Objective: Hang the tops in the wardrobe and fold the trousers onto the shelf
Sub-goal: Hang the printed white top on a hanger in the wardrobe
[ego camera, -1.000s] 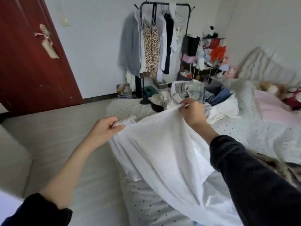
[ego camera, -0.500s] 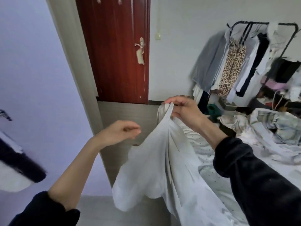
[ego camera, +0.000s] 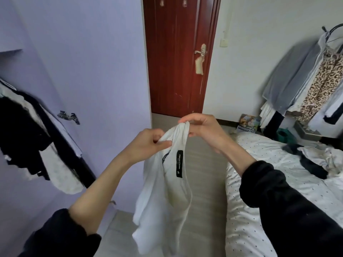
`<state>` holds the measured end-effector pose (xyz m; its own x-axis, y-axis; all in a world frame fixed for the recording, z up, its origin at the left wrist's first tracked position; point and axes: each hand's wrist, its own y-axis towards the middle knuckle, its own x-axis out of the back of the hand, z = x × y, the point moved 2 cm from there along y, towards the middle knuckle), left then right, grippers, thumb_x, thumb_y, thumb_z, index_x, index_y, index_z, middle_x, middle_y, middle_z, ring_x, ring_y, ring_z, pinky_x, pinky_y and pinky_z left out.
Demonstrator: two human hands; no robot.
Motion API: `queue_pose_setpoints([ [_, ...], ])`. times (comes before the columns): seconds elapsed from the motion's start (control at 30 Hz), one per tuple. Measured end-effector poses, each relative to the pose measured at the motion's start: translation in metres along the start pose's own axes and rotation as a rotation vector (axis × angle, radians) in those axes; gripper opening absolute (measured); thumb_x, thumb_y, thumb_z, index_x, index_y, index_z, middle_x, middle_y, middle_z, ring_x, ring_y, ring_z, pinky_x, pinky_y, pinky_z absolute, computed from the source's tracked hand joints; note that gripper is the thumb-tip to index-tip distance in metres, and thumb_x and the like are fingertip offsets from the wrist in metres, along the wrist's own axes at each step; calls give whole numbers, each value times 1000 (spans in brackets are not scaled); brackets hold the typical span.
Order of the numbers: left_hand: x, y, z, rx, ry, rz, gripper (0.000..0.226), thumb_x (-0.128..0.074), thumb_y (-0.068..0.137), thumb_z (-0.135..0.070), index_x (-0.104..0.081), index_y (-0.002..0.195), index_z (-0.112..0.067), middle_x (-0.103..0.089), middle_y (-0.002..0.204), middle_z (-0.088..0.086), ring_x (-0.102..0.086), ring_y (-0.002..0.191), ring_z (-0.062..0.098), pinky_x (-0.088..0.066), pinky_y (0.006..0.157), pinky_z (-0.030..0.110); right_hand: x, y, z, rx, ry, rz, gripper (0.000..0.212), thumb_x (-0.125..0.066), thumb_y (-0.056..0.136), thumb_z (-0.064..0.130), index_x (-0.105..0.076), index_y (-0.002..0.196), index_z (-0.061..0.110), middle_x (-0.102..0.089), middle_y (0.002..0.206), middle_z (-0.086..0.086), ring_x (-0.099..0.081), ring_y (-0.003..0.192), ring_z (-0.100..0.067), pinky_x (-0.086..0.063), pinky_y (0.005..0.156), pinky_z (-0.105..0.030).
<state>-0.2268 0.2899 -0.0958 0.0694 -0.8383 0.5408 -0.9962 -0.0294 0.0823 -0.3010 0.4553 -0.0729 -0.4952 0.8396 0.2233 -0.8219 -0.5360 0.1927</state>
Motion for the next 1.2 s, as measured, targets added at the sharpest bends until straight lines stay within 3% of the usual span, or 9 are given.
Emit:
queue_pose_setpoints([
  [0.13, 43, -19, 18, 101, 68, -274, 12, -59, 85, -7, -61, 76, -14, -58, 65, 1, -47, 58, 11, -37, 55, 17, -44, 14, -20, -131, 172, 111, 23, -53, 95, 14, -57, 117, 12, -62, 90, -3, -60, 71, -13, -54, 68, -23],
  [0.23, 82, -36, 31, 198, 61, -414, 16, -55, 83, 0, -63, 80, -14, -66, 75, 7, -56, 68, 16, -43, 64, 23, -83, 21, -35, -147, -23, 344, 37, -54, 93, 27, -52, 128, 14, -63, 106, -2, -61, 94, -13, -50, 83, -24],
  [0.37, 130, -63, 41, 253, 75, -610, 19, -55, 82, -1, -59, 75, -18, -61, 67, -1, -55, 64, 16, -45, 63, 27, -153, 41, -45, 35, -300, 520, 12, -71, 83, 26, -64, 93, 22, -63, 90, 2, -56, 84, -11, -43, 75, -22],
  [0.43, 149, -77, 44, 268, 118, -658, 20, -56, 83, -2, -58, 73, -19, -61, 66, -1, -54, 63, 16, -44, 63, 29, -181, 58, -48, 99, -409, 525, 28, -68, 85, 27, -50, 64, 26, -52, 69, 2, -47, 69, -14, -34, 63, -29],
  [0.53, 176, -103, 55, 331, 219, -743, 17, -57, 84, -6, -56, 74, -20, -63, 71, 1, -57, 66, 14, -46, 66, 31, -212, 84, -41, 283, -715, 477, 43, -57, 92, 34, -35, 57, 22, -43, 61, 1, -42, 75, -19, -25, 62, -29],
  [0.6, 190, -123, 65, 413, 294, -774, 14, -57, 84, -7, -57, 80, -21, -67, 80, 4, -61, 75, 18, -49, 71, 35, -223, 102, -32, 371, -748, 406, 39, -52, 95, 33, -37, 61, 20, -45, 64, 2, -39, 80, -19, -24, 64, -29],
  [0.73, 205, -151, 85, 573, 453, -716, 22, -57, 85, -9, -59, 91, -30, -63, 88, -6, -58, 81, 13, -46, 76, 28, -253, 134, -6, 380, -483, 416, 40, -49, 95, 20, -35, 59, 18, -37, 53, 4, -35, 58, -22, -25, 57, -32],
  [0.87, 200, -161, 100, 657, 467, -633, 22, -58, 84, -2, -62, 85, -24, -56, 81, -15, -48, 64, 0, -36, 60, 9, -288, 149, 21, 460, -439, 508, 37, -47, 95, 22, -35, 60, 21, -39, 56, 4, -36, 52, -9, -30, 53, -26],
  [1.2, 188, -199, 135, 879, 340, -699, 30, -72, 81, -21, -60, 57, -35, -52, 53, -8, -45, 47, 0, -34, 51, 9, -335, 165, 23, 645, -544, 753, 27, -55, 93, 36, -58, 87, 10, -45, 57, 7, -39, 53, -7, -37, 59, -29],
])
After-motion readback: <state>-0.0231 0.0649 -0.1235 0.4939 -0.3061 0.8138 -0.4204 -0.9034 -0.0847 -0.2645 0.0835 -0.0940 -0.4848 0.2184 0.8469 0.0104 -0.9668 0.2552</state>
